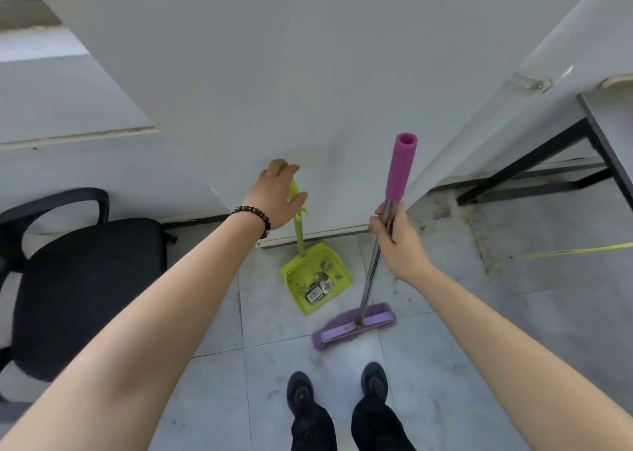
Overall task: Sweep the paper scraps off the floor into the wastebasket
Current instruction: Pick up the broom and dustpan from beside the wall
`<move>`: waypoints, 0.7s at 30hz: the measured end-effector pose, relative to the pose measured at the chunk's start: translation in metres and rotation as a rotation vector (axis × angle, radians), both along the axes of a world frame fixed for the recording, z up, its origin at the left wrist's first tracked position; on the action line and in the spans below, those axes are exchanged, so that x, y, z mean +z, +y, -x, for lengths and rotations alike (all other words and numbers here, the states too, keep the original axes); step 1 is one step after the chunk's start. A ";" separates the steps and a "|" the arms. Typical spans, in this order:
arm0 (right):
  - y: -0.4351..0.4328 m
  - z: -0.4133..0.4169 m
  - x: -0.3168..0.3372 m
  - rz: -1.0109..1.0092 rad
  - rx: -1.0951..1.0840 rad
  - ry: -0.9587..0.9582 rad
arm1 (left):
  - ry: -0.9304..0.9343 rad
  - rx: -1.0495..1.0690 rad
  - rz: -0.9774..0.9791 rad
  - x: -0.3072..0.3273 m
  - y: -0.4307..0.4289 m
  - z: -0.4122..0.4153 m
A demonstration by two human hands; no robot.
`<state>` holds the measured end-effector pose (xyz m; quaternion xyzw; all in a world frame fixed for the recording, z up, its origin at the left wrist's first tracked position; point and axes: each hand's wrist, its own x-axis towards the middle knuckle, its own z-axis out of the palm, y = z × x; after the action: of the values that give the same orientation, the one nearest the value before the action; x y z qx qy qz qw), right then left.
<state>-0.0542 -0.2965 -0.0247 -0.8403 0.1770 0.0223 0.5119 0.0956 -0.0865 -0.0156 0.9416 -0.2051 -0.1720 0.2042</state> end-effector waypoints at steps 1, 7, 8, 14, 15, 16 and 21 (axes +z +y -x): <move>-0.007 0.007 -0.004 -0.004 -0.023 0.025 | 0.012 0.004 -0.011 -0.003 -0.004 0.001; -0.026 0.028 -0.030 -0.034 -0.124 0.147 | 0.044 -0.026 -0.016 -0.009 -0.018 0.029; -0.025 0.030 -0.034 -0.029 -0.126 0.164 | 0.048 -0.018 -0.009 -0.009 -0.019 0.035; -0.019 0.055 -0.047 0.184 -0.051 0.237 | 0.041 -0.008 -0.003 -0.001 -0.030 0.071; -0.019 0.063 -0.046 0.235 -0.059 0.283 | 0.054 -0.019 0.000 0.000 -0.033 0.077; -0.021 0.072 -0.045 0.269 -0.081 0.345 | 0.069 -0.032 -0.001 0.001 -0.037 0.083; -0.028 0.124 -0.029 -0.350 -0.452 0.522 | 0.103 -0.167 -0.079 0.012 -0.058 0.113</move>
<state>-0.1780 -0.3245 -0.0535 -0.6460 0.4756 0.1518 0.5774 -0.0173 -0.1441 -0.0040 0.9186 -0.2650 -0.2445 0.1620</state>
